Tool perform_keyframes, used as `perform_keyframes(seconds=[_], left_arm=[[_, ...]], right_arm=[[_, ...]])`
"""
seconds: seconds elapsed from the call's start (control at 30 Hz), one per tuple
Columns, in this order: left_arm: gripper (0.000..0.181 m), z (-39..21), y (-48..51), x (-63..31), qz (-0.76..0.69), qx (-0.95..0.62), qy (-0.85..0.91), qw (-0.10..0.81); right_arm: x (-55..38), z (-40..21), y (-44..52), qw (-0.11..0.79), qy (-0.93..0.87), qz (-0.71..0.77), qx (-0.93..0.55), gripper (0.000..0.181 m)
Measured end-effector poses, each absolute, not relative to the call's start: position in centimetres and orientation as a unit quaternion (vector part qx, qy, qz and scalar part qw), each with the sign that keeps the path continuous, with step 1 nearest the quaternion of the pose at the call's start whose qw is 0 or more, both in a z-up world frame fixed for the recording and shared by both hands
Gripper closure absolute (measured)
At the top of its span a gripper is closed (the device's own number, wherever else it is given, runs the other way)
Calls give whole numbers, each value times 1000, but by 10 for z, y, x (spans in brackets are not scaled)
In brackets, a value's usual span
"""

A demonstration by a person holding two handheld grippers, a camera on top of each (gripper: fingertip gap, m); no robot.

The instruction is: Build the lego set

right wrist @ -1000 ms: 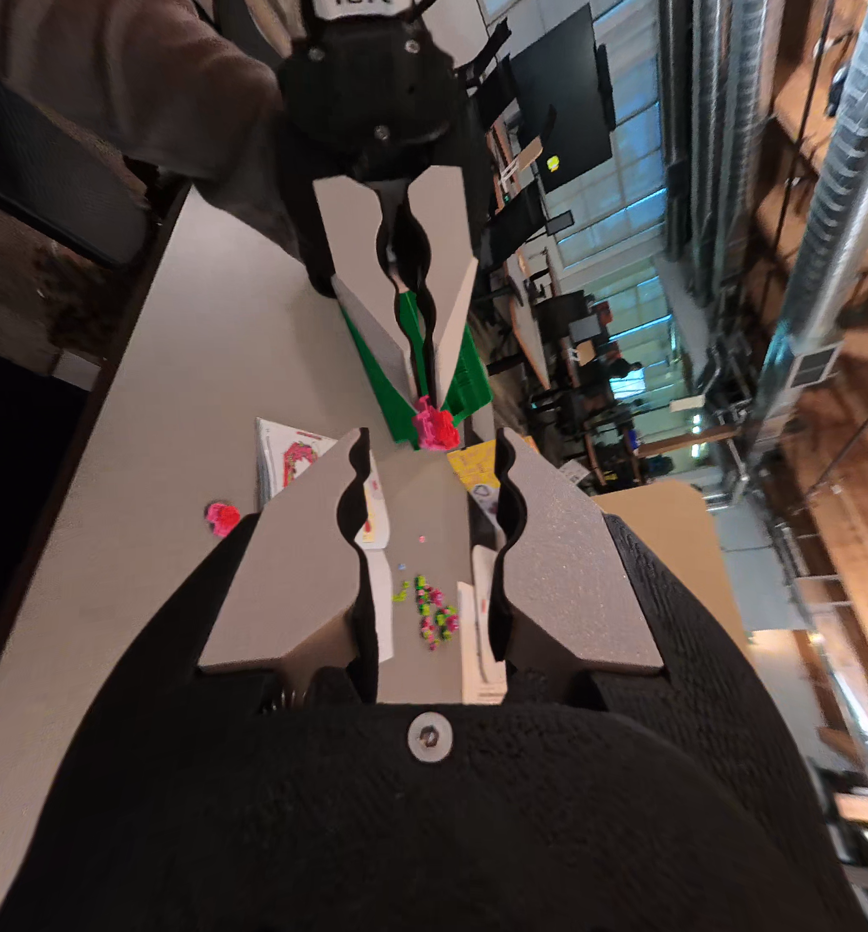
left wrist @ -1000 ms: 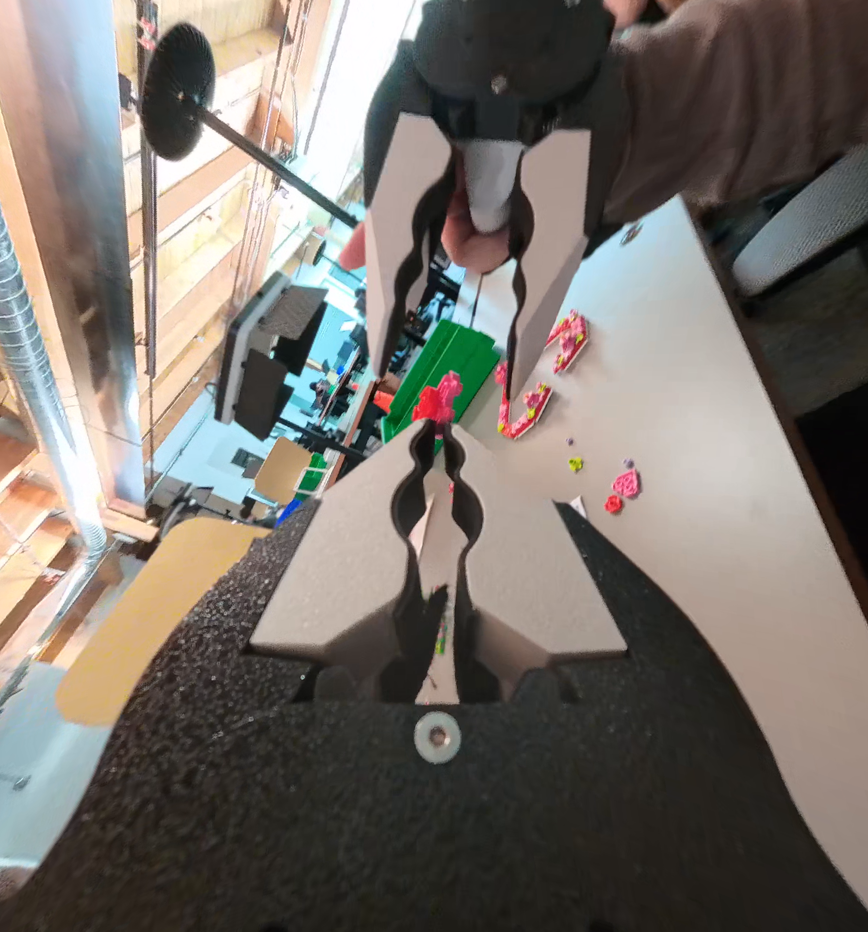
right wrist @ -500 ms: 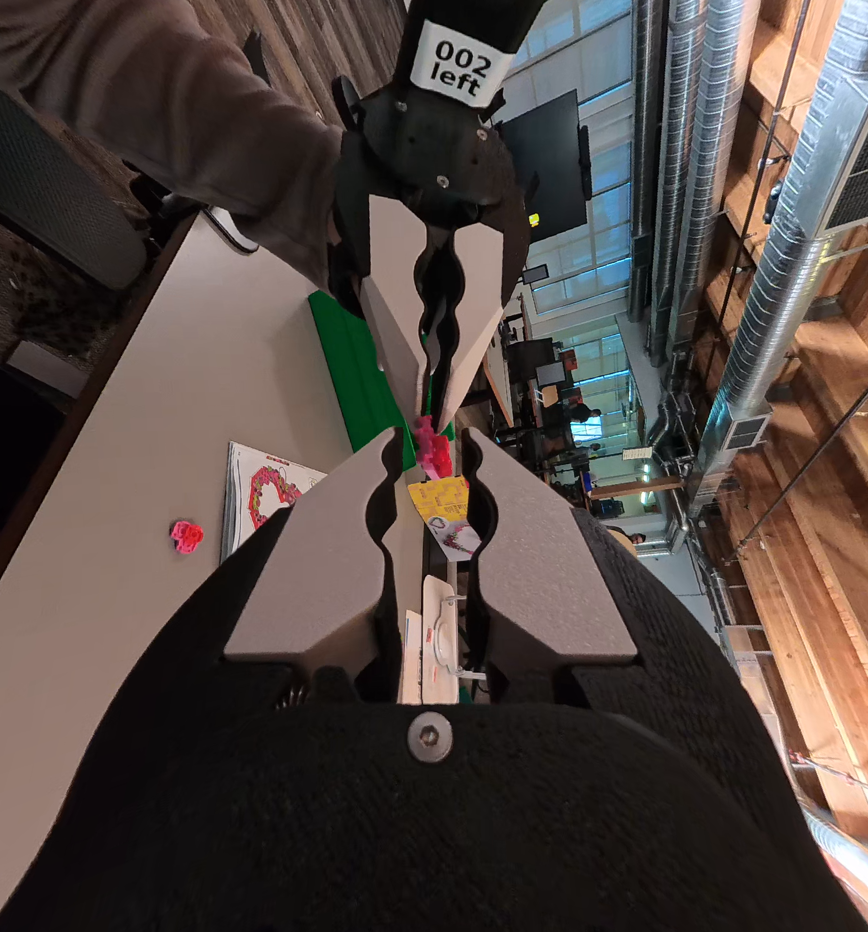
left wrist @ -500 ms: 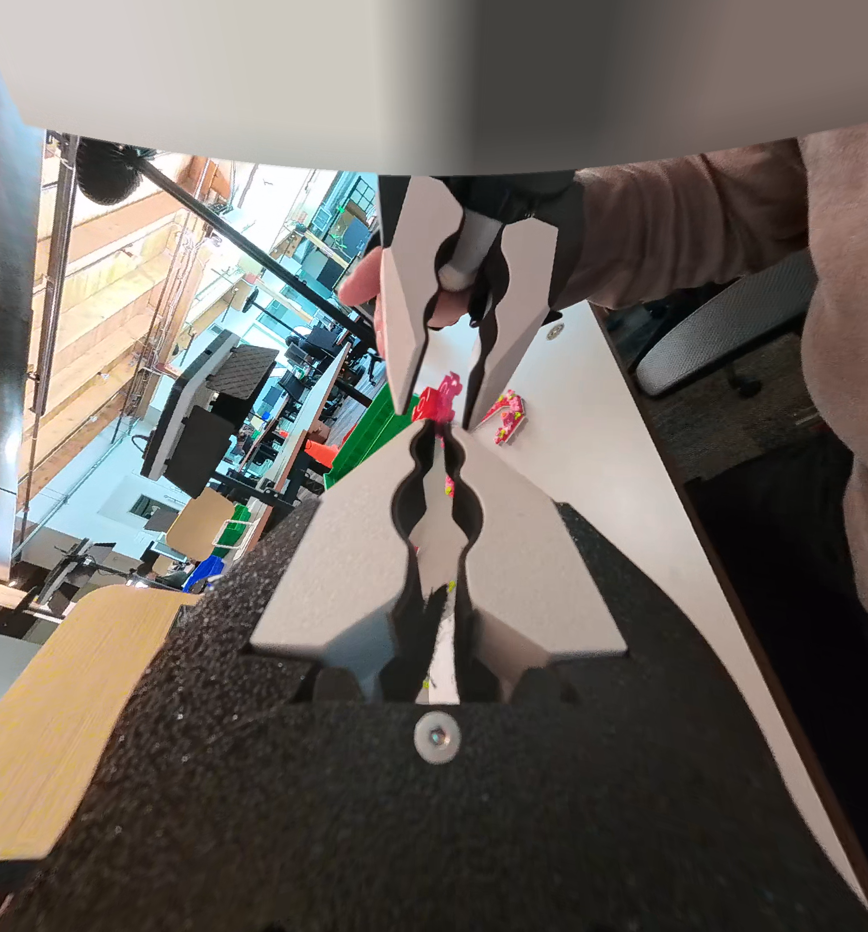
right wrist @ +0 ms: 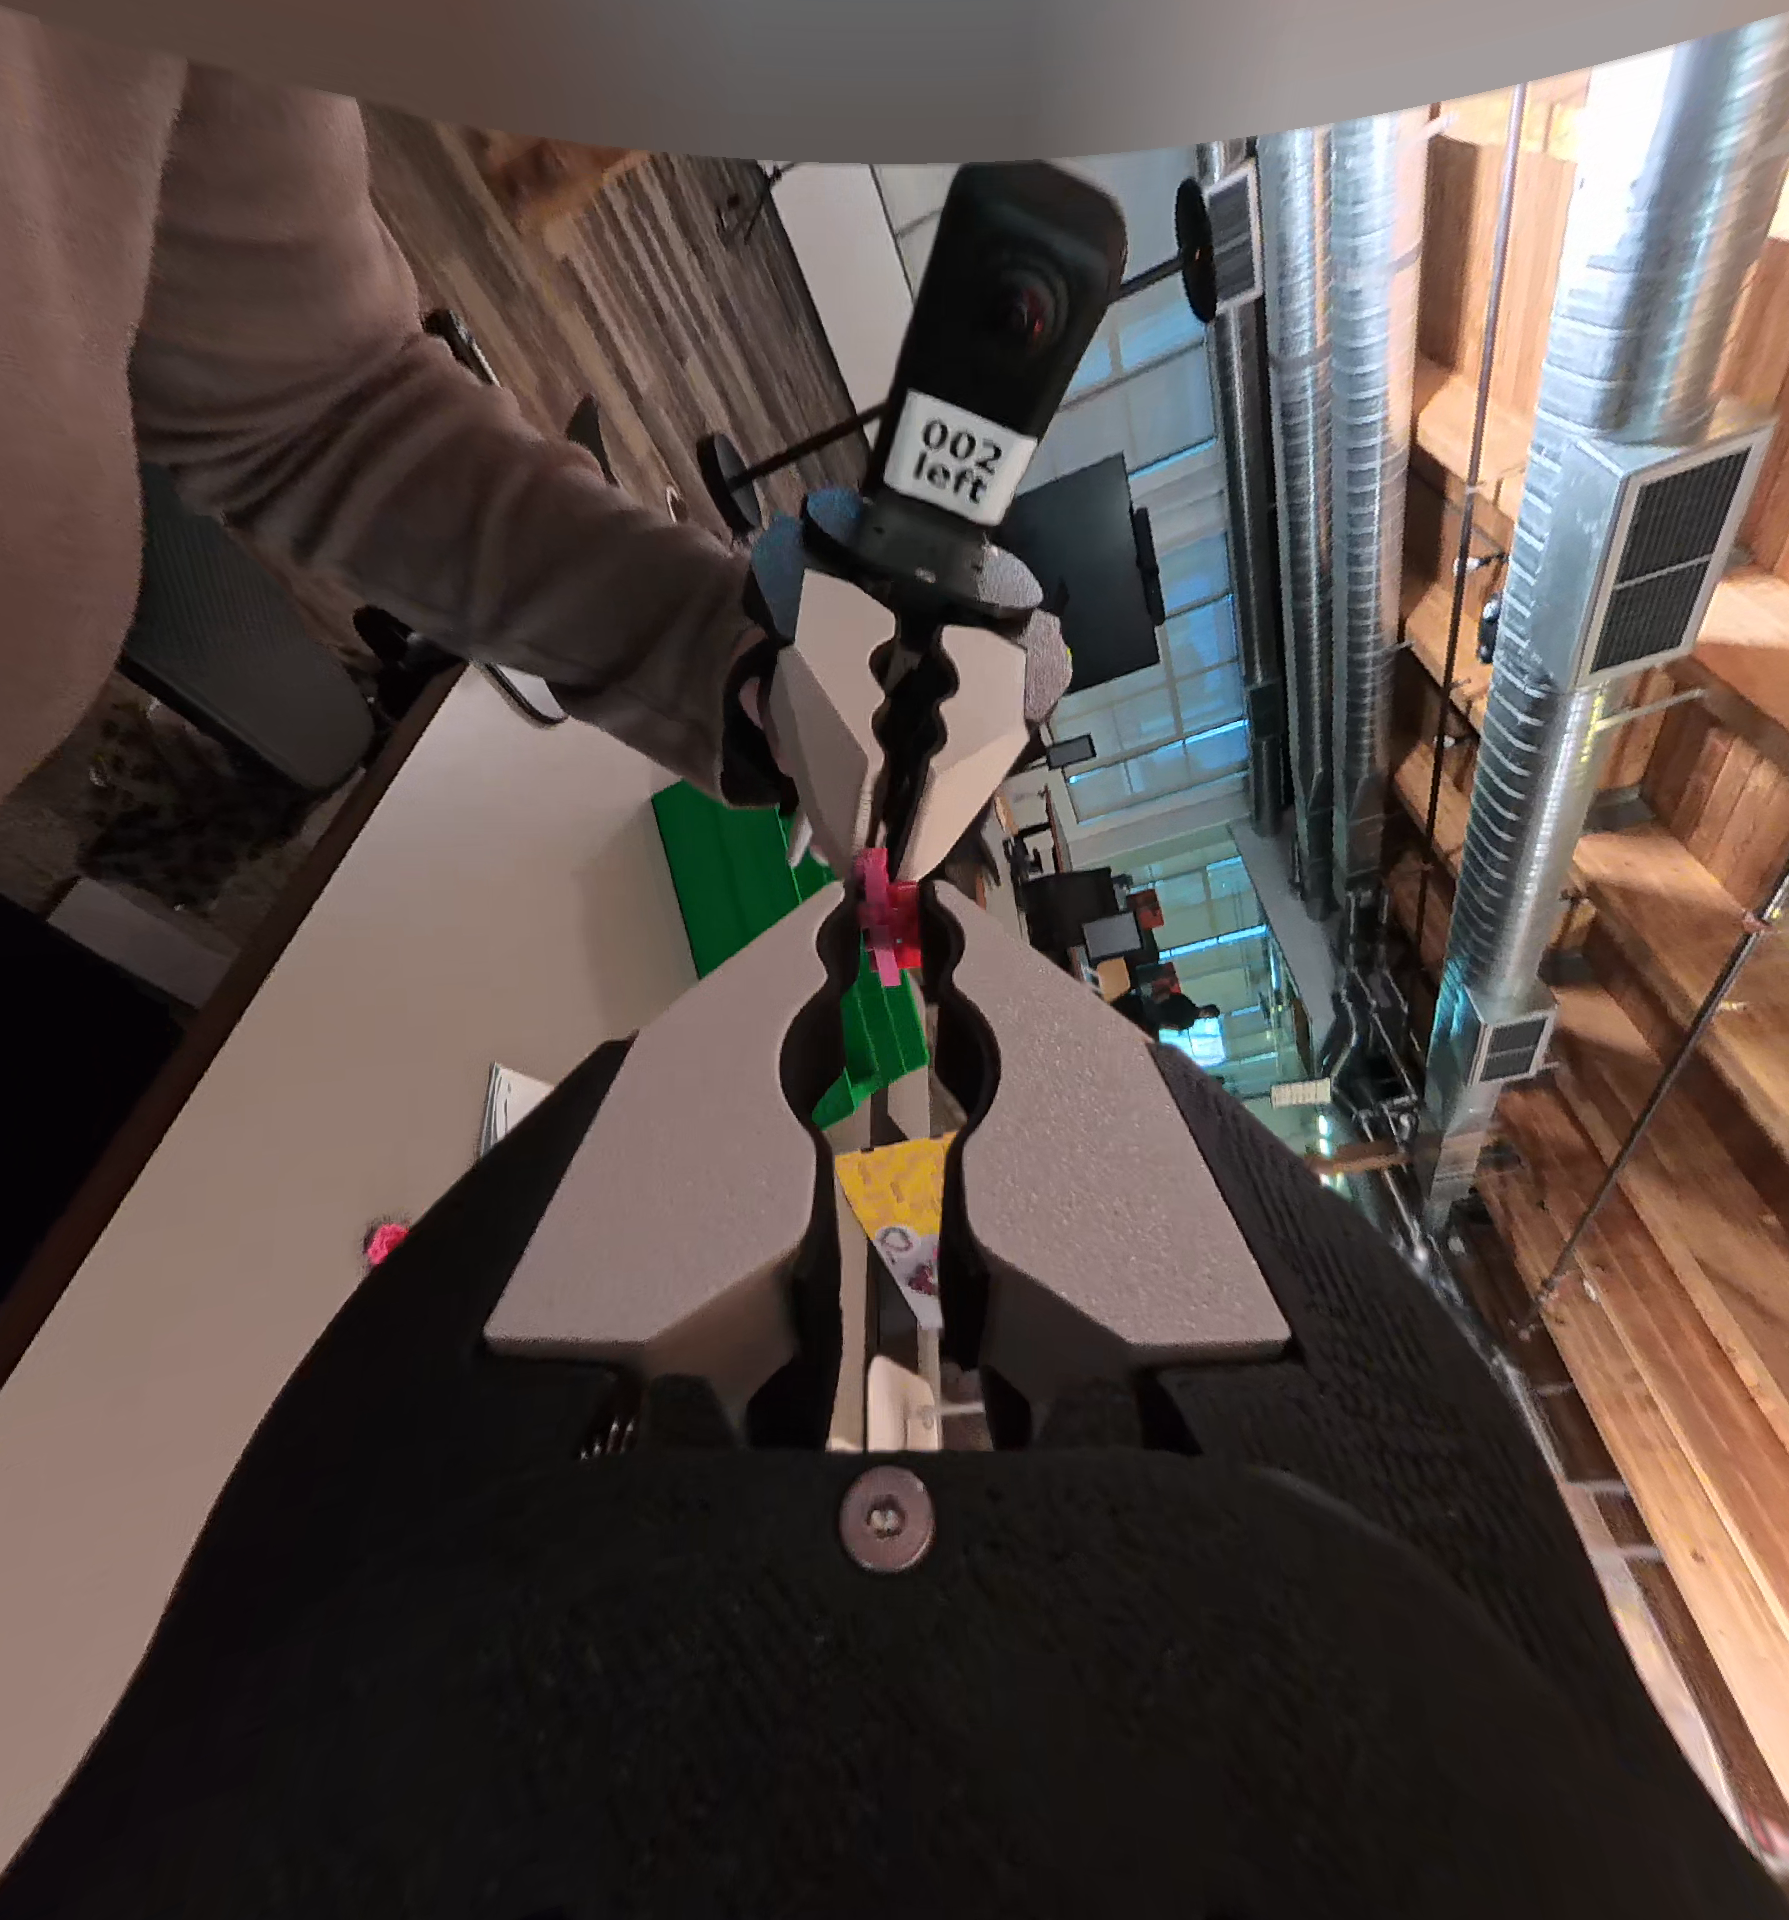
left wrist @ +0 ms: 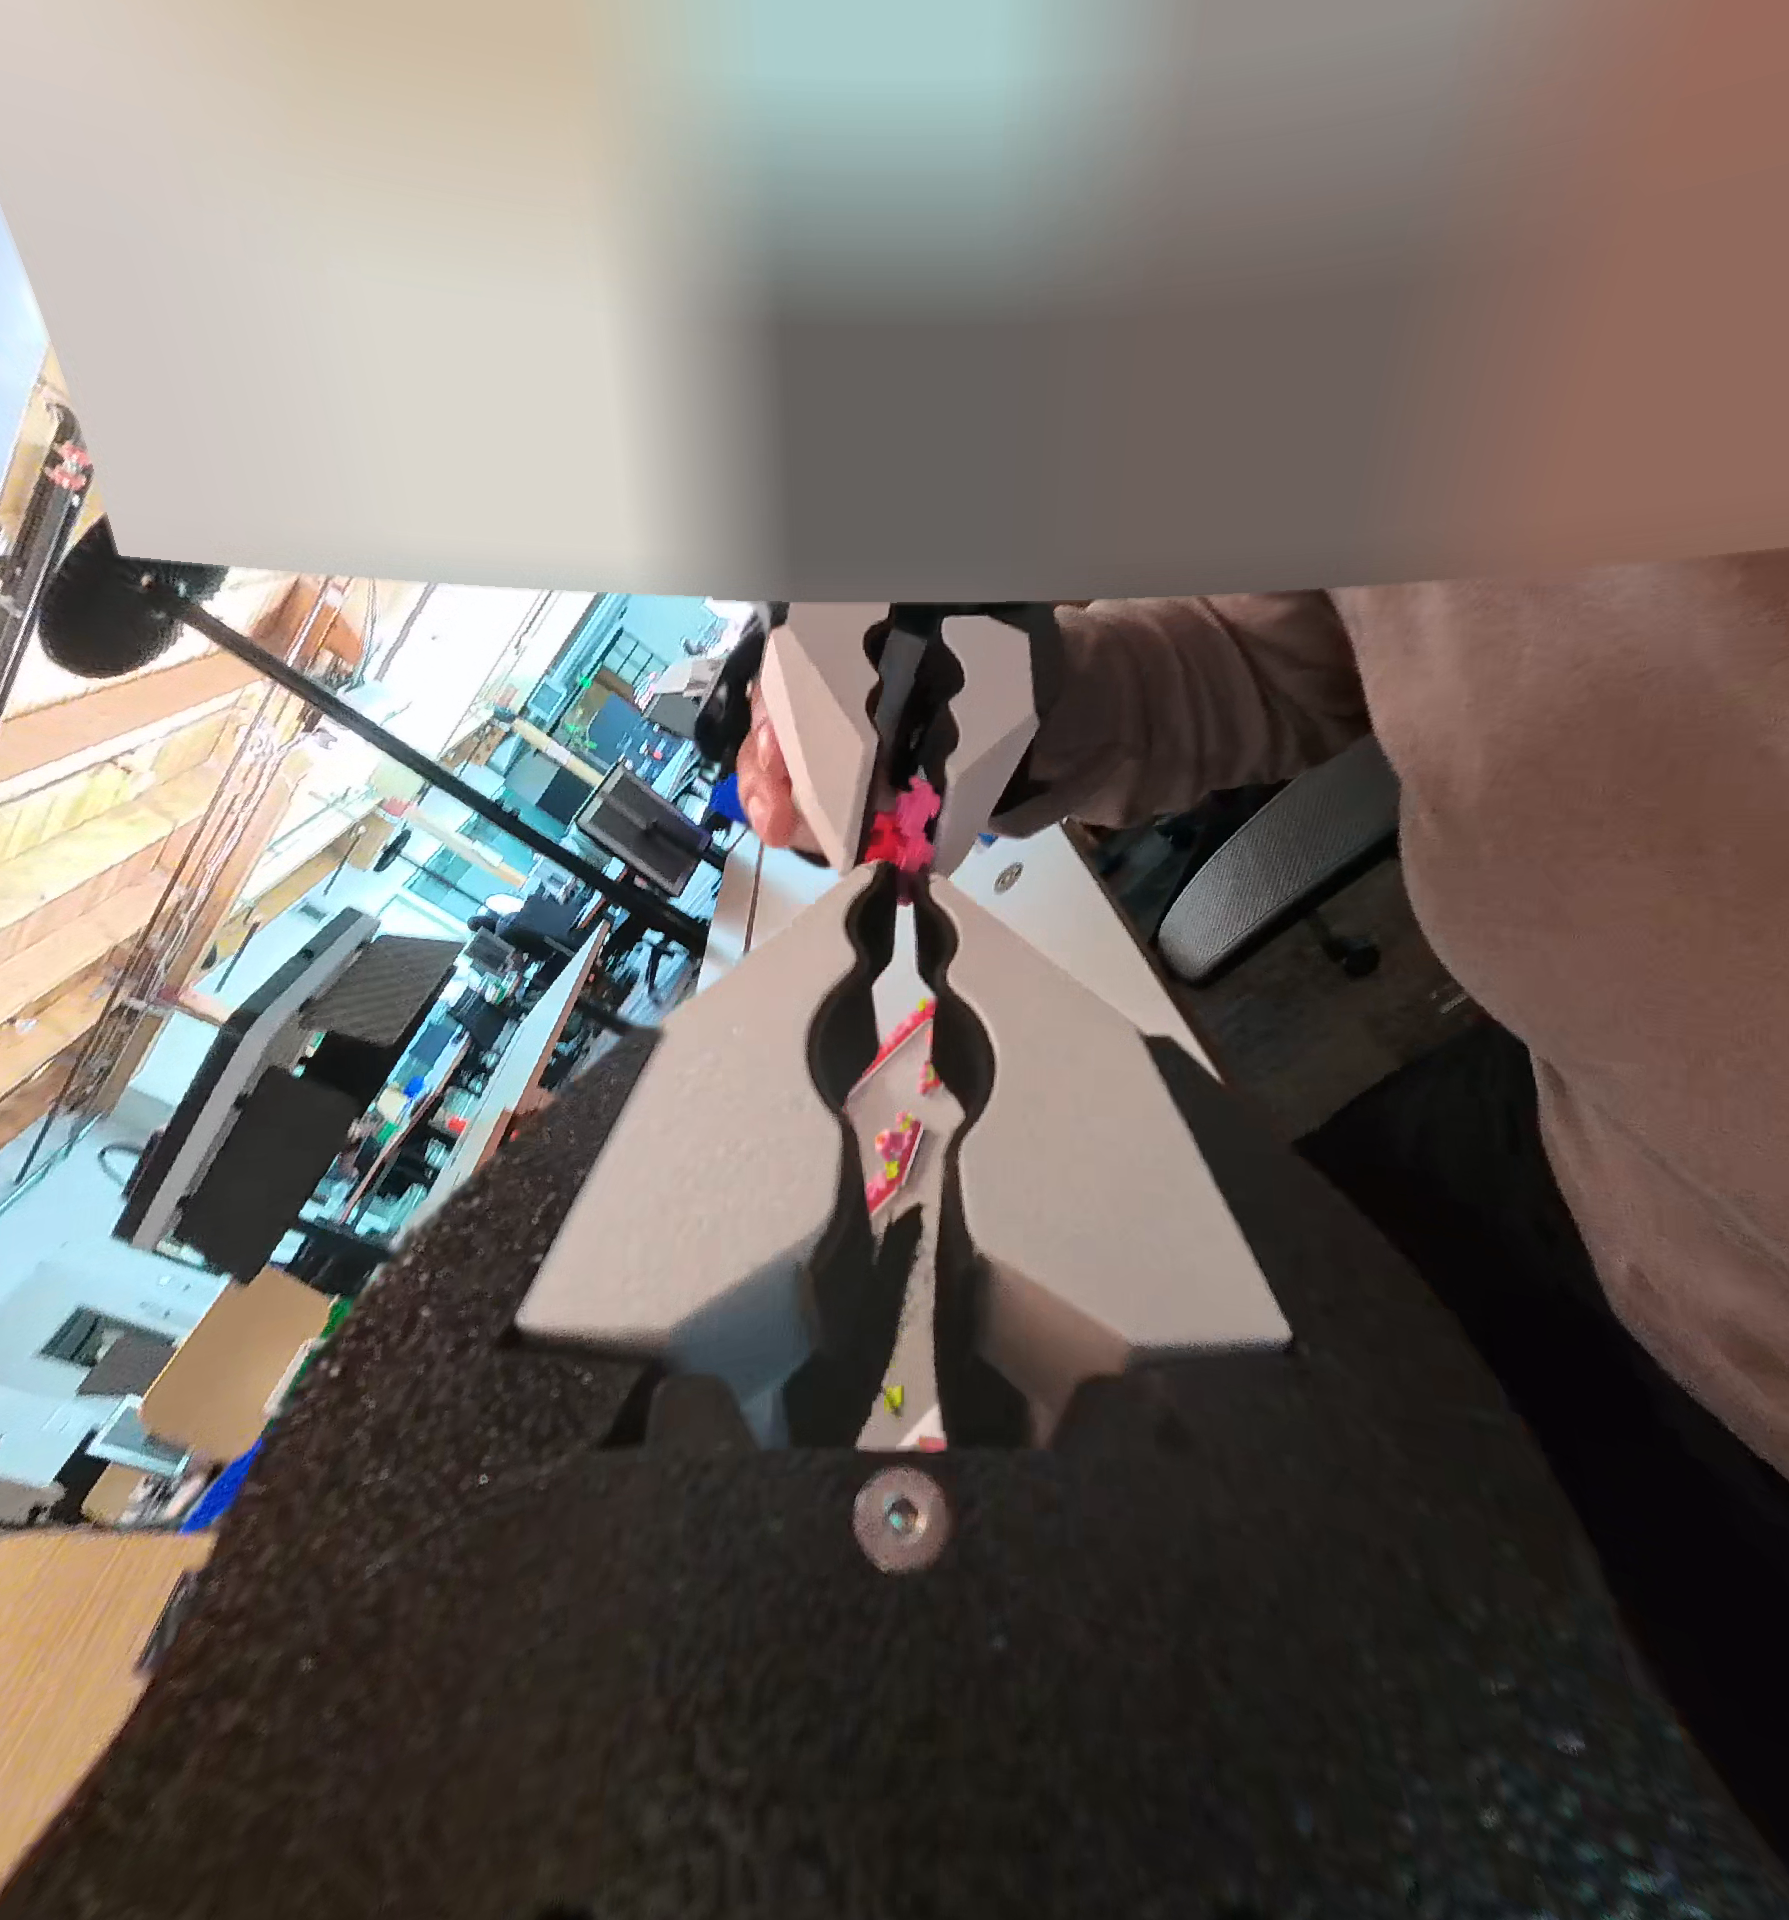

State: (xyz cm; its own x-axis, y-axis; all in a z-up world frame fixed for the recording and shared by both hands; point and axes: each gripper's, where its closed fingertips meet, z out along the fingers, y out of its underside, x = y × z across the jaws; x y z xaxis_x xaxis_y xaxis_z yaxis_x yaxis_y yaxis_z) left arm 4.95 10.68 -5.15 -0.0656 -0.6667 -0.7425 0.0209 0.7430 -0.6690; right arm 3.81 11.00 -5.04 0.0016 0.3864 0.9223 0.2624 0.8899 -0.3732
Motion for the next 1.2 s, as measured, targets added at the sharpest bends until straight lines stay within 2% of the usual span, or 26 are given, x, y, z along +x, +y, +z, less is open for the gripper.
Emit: perform_keyframes(seconds=[0.77, 1.2], left_arm=[[181, -49, 80, 39, -470, -143, 645, 585], [181, -50, 88, 38, -475, -146, 633, 594]], right_arm=[[33, -48, 79, 681, -711, 106, -136, 173], [33, -52, 82, 679, -712, 93, -150, 175]])
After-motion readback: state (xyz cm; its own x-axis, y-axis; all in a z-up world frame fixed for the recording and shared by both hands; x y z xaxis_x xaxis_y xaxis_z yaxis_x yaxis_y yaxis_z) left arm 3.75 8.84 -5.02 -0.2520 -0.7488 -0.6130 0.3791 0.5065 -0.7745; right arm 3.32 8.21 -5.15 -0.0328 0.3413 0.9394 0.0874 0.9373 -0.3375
